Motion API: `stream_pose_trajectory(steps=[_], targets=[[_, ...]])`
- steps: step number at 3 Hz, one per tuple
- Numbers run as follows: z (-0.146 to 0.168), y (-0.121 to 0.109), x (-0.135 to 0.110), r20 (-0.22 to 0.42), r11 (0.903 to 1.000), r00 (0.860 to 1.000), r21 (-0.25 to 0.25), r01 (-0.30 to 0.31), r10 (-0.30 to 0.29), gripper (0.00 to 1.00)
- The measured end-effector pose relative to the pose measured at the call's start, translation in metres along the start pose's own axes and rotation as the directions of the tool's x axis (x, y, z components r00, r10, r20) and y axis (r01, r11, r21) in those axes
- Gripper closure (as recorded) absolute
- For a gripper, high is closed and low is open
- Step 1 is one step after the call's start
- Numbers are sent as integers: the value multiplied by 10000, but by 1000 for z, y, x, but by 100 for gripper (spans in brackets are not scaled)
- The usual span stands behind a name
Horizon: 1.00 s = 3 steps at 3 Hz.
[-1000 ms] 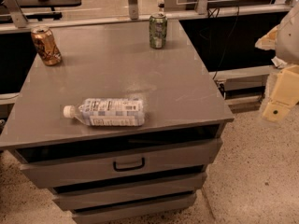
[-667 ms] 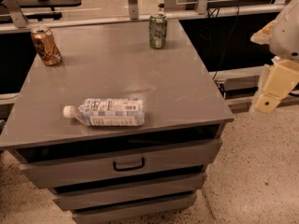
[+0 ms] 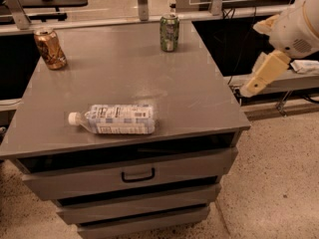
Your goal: Move green can near blue plastic bottle
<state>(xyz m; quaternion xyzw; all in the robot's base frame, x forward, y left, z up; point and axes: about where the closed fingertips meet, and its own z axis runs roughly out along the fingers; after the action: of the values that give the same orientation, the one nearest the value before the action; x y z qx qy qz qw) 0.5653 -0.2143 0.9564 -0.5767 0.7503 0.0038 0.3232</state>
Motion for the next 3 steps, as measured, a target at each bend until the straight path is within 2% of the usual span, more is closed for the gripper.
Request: stream_pose_trajectory(steps=[1,2,3], targets=[[40,-35,-16,1534,9987,9873,235,-453,411,0],[68,-60,-44,2703,9971,9604,154,-745,675,0],[68,-60,-44,2705,9971,9603,153,-744,675,0]])
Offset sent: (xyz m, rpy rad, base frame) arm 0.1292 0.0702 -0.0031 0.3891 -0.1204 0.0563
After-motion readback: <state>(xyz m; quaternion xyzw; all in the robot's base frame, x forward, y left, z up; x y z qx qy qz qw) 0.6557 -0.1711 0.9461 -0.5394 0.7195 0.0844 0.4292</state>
